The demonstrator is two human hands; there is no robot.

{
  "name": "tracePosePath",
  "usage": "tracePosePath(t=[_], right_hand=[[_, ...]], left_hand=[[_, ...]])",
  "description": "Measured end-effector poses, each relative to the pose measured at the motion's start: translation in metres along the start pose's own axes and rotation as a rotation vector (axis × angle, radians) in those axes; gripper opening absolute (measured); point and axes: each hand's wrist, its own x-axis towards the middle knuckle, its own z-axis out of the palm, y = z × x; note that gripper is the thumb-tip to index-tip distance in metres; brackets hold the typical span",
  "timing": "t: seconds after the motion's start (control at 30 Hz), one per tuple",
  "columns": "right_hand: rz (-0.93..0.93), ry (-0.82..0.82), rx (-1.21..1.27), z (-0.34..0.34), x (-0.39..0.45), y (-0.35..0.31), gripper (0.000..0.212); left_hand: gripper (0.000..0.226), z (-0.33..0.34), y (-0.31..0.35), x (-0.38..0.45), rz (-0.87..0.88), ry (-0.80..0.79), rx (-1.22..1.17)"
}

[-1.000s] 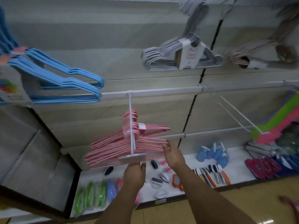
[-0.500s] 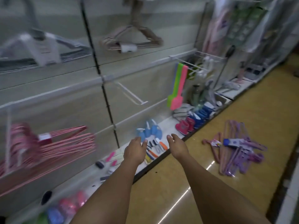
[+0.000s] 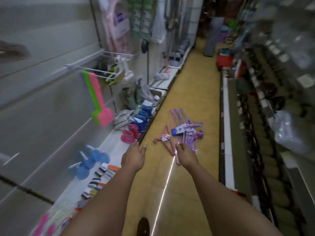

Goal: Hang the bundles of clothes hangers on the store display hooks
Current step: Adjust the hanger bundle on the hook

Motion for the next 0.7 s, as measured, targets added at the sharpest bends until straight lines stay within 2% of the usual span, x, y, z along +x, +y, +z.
tracePosePath(t=[0.17,0.37,0.7], right_hand=[[0.082,0.09,0.024,-0.032,0.066,0.007,0.049],[0.148,0.125,0.073,-0.055,0.138,-0.001,0.049],[0.174,0.105,0.021,-0.075,0.265,0.018,0.056]], left_hand=[[0.048,0.018,0.045,0.071,0.102,-0.051,-0.004],[0.049,0.033,0.086,0.154,0.139,-0.132,0.033],[0.051,0.077,0.13,0.266,0.105,-0.19,0.049]])
